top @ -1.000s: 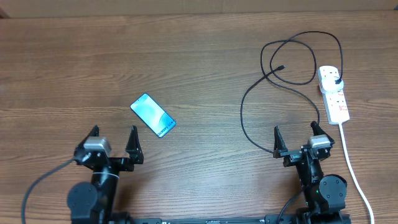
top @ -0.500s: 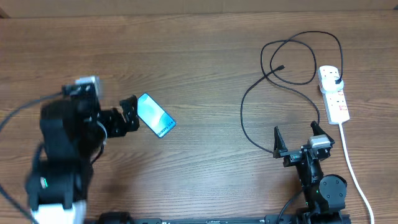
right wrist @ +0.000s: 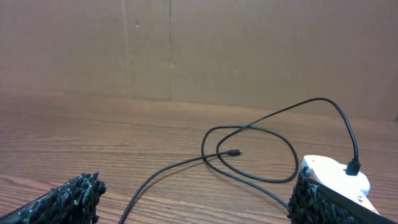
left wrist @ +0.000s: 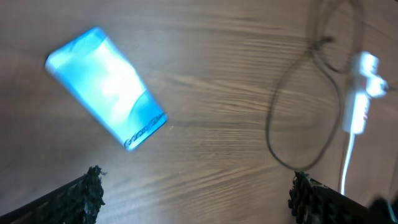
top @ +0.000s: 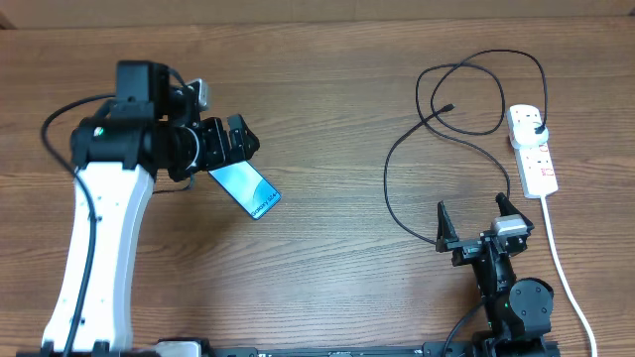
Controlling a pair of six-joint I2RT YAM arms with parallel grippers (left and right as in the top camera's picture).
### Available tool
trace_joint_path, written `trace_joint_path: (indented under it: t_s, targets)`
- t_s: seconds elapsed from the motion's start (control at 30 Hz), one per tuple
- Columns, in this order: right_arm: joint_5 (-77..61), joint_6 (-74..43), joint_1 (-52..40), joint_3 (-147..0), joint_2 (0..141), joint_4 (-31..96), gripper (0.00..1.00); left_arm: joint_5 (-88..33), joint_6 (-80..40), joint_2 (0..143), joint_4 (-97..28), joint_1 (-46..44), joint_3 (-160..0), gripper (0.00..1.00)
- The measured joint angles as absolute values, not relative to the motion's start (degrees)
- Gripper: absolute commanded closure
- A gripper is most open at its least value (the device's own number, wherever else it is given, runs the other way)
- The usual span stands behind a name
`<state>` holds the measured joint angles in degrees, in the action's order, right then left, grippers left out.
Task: Plug charger to phone and switch on socket
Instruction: 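Move left gripper over the smartphone and lower onto it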
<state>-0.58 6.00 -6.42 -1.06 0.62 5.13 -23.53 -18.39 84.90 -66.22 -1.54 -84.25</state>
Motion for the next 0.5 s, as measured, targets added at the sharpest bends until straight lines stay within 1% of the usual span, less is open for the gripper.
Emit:
trace_joint_path:
  t_s: [0.27, 0.5]
  targets:
    - [-0.6, 6.0, -6.42, -1.06, 0.62, 5.15, 0.0, -6.61, -39.46, 93.8, -69.6, -6.35, -84.29, 0.01]
    - [-0.6, 6.02, -6.42, -1.06, 0.62, 5.15, 0.0, -1.23, -48.73, 100.33, -68.64, -9.37, -84.31, 0.0]
